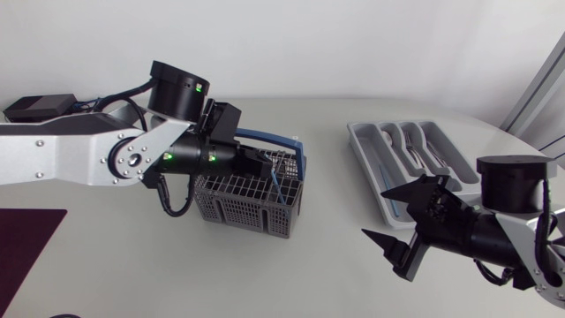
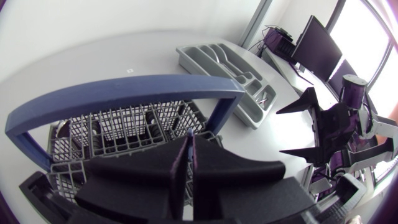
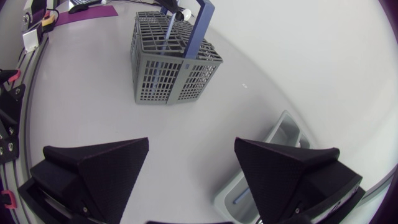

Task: Unload the cutlery basket into the drawer organizer.

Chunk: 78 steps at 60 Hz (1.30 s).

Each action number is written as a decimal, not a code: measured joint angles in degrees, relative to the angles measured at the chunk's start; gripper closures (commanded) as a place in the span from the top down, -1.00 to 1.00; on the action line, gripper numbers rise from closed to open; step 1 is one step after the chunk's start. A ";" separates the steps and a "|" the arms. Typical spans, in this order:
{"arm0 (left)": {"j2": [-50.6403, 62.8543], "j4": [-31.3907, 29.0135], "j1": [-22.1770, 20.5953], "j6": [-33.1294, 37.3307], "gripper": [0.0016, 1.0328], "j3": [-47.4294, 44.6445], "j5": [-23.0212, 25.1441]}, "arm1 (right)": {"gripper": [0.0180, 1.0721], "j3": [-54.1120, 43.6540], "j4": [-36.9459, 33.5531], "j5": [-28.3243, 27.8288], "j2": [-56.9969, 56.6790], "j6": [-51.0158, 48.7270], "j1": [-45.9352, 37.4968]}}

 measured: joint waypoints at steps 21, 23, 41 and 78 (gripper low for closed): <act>-4.37 2.58 0.02 0.02 -0.93 -2.36 -1.25 | 0.88 2.67 0.00 2.12 2.08 2.36 5.20; -4.63 2.86 0.02 0.02 -0.93 -2.56 -1.27 | 0.88 2.91 -0.02 2.12 2.25 2.36 5.38; -8.52 3.08 0.81 0.04 -0.93 -2.93 -1.46 | 0.88 5.73 -1.09 2.12 3.04 3.21 7.15; -16.09 -7.98 3.04 0.72 -0.93 -0.20 -1.70 | 0.88 13.53 -3.91 -1.51 5.49 7.10 11.89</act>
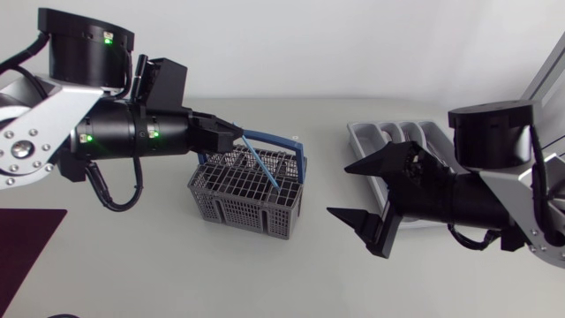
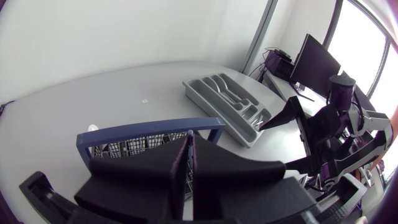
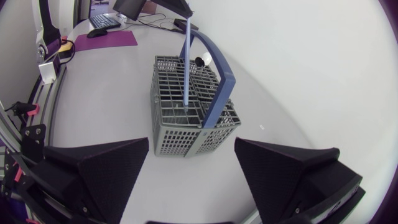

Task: Unload the cutlery basket into the drawer organizer.

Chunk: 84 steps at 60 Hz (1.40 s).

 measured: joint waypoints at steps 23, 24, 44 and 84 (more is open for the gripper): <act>-2.89 -8.00 0.00 0.85 -0.93 8.39 0.04 | 0.88 4.79 -2.51 -4.87 1.27 3.63 1.07; -2.97 -8.26 -0.02 0.85 -0.93 8.55 0.04 | 0.88 4.81 -2.54 -5.07 1.27 3.76 1.07; -3.32 -15.17 -3.43 0.85 -0.93 10.51 0.28 | 0.88 6.14 -5.57 -9.70 1.25 4.46 1.07; 2.40 -15.76 -12.94 0.52 -0.93 11.87 2.25 | 0.61 9.68 -9.40 -15.93 5.42 7.50 2.21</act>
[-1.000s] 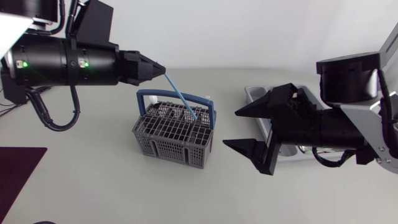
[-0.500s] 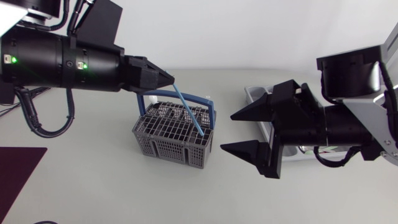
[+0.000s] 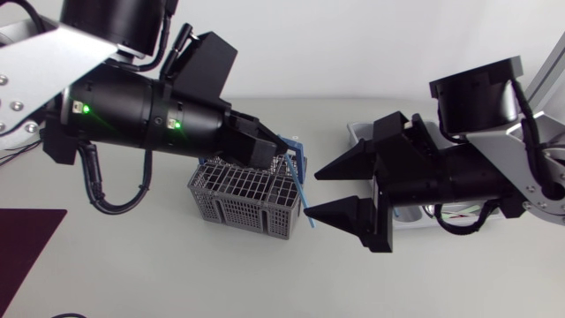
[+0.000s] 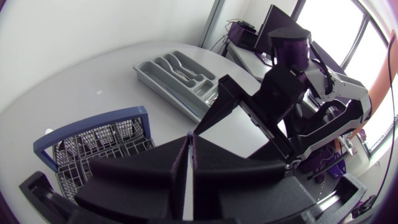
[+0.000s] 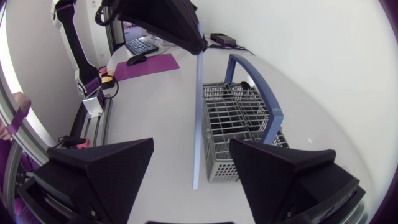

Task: Unload the cutlery basket into the drawer organizer.

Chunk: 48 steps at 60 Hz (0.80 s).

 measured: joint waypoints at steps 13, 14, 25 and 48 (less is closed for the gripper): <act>1.14 1.09 -1.99 -0.17 -0.93 -0.02 0.00 | 0.29 1.33 -0.22 -0.24 2.86 0.20 -0.02; 1.16 1.11 -1.99 -0.17 -0.93 -0.02 0.00 | 0.27 1.40 -0.22 -0.31 2.97 0.20 -0.02; 1.16 1.53 -2.03 -0.37 -0.93 -0.02 0.00 | -0.05 1.70 -0.22 -0.63 3.45 0.20 -0.04; 1.16 1.95 -2.08 -1.25 -0.93 -0.02 0.00 | -0.63 1.70 -0.22 -1.29 3.82 0.20 -0.57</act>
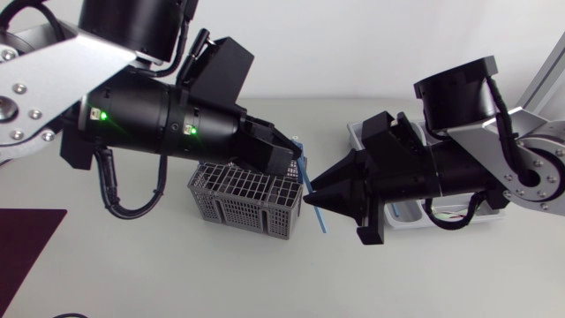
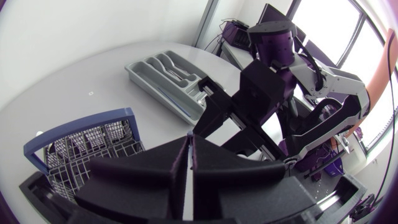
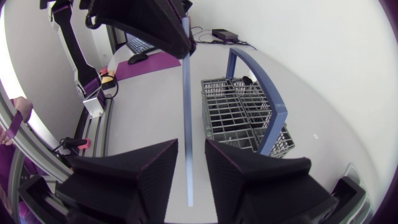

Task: Unload the cutlery basket into the drawer organizer.

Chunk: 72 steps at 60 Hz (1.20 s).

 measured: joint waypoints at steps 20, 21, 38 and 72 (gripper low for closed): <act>0.44 0.46 -0.17 -0.44 -0.87 0.00 -0.09 | -0.89 0.00 -0.28 -0.35 0.63 -0.02 -0.17; 0.44 0.48 -0.17 -0.52 -0.78 0.00 -0.09 | -0.89 0.00 -0.42 -0.39 0.63 -0.02 -0.17; 0.63 2.75 0.48 -4.15 0.61 0.00 -0.87 | -0.89 -0.02 -4.66 0.07 -2.60 0.22 -0.24; -1.22 2.45 11.15 -1.27 0.89 -2.10 -11.87 | -0.89 -1.09 -11.85 -0.37 -5.27 -3.56 -23.54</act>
